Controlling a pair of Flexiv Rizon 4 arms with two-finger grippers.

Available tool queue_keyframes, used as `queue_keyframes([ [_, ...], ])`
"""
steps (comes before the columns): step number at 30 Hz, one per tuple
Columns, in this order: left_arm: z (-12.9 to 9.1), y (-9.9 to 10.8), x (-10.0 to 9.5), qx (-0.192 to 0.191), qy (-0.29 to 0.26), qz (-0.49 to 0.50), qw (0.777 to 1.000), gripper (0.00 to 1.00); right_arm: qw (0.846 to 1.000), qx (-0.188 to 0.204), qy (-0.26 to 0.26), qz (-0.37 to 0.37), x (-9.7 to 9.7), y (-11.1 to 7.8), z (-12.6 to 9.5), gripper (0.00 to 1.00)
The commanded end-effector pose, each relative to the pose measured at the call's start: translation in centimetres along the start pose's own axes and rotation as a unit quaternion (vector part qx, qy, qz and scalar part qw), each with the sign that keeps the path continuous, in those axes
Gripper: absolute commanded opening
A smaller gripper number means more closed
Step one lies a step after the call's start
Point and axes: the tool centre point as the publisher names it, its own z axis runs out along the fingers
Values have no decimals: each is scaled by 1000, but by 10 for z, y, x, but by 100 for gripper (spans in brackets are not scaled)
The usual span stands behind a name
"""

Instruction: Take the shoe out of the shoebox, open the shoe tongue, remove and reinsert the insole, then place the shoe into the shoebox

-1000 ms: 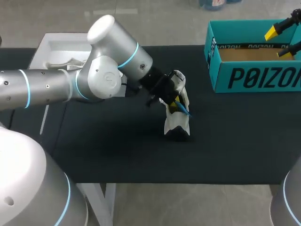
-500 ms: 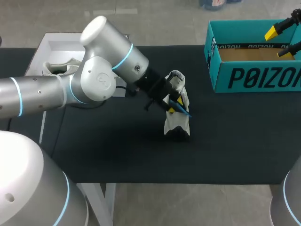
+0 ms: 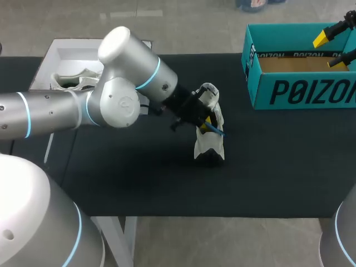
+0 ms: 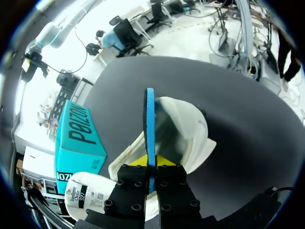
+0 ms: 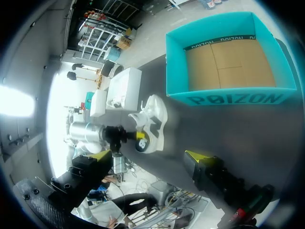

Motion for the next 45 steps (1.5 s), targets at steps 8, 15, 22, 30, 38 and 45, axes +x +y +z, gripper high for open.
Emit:
queue_keyframes([
  [8,-9,-20,2,20,-30,-24,999,100,1000,1,-1,1,0,0,0,100],
  [15,-18,-36,1,31,-37,-6,999,41,1000,1,-1,1,0,0,0,100],
  [22,-3,-35,7,36,-28,1,999,0,1000,1,-1,1,0,0,0,100],
  [30,9,-11,10,0,-22,9,1000,0,1000,1,-1,1,0,0,0,100],
  [38,12,6,2,-2,-42,-24,999,0,1000,1,-1,1,0,0,0,100],
  [45,-4,-15,5,19,-48,-24,998,73,1000,1,-1,1,0,0,0,100],
])
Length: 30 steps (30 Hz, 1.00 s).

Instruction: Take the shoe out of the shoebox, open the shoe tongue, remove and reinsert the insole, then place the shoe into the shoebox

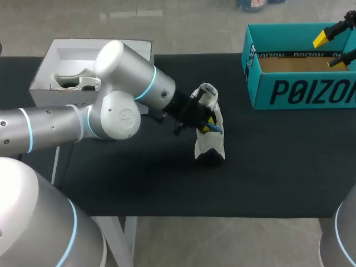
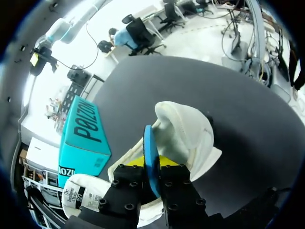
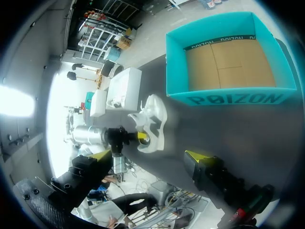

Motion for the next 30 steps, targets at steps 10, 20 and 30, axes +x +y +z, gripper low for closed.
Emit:
queue_keyframes([
  [10,-29,-25,5,5,-17,20,1000,15,1000,1,-1,0,0,0,0,100],
  [20,-11,-18,13,14,3,9,1000,0,1000,1,-1,0,0,0,0,100],
  [30,-9,-22,12,20,21,-4,1000,29,1000,1,-1,0,0,0,0,100],
])
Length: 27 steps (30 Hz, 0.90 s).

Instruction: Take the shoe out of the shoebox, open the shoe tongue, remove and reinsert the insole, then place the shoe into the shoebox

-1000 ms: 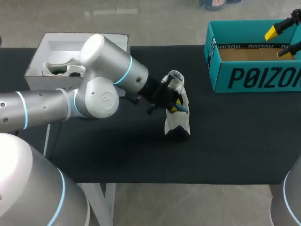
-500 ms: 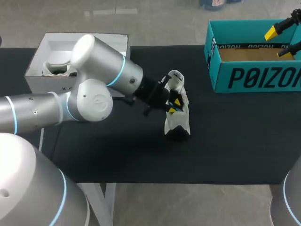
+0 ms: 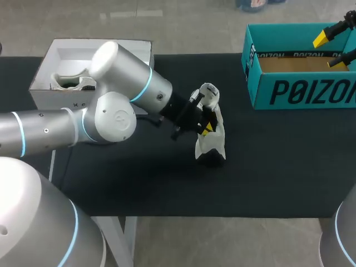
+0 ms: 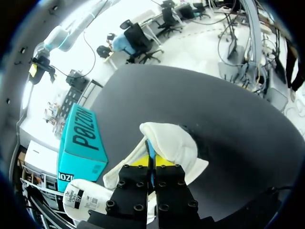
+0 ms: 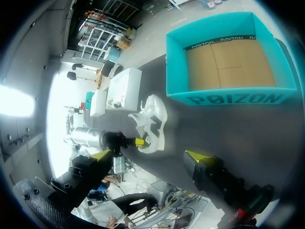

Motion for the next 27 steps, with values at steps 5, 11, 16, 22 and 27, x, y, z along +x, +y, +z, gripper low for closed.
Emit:
queue_keyframes([
  [5,-24,-10,-7,9,-6,-17,1000,100,1000,0,-1,1,0,0,0,100],
  [11,-41,-14,-17,-4,14,7,1000,100,1000,0,-1,1,0,0,0,100],
  [16,-39,-10,-21,-10,31,22,999,25,1000,0,-1,1,0,0,0,100],
  [22,-29,-5,-20,-21,66,42,997,0,1000,0,-1,1,0,0,0,100],
  [27,-27,-5,-17,-15,93,43,995,0,1000,0,-1,1,0,0,0,100],
])
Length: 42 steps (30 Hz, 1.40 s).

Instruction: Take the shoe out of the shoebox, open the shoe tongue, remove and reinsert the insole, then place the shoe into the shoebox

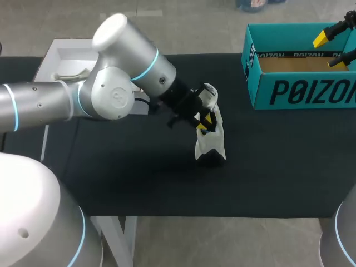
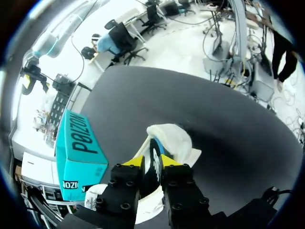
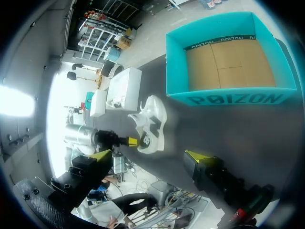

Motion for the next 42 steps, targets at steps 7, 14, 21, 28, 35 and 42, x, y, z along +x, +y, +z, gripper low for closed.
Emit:
queue_keyframes([
  [7,4,2,5,8,83,8,996,0,1000,1,-1,0,0,0,0,100],
  [14,-6,4,5,-2,80,14,997,0,1000,1,-1,0,0,0,0,100],
  [21,1,4,15,4,110,18,994,0,1000,1,-1,0,0,0,0,100],
  [28,15,5,14,9,119,19,993,0,1000,1,-1,0,0,0,0,100],
  [35,26,8,11,15,120,19,992,0,1000,1,-1,0,0,0,0,100],
  [42,22,4,13,13,127,21,992,0,1000,1,-1,0,0,0,0,100],
])
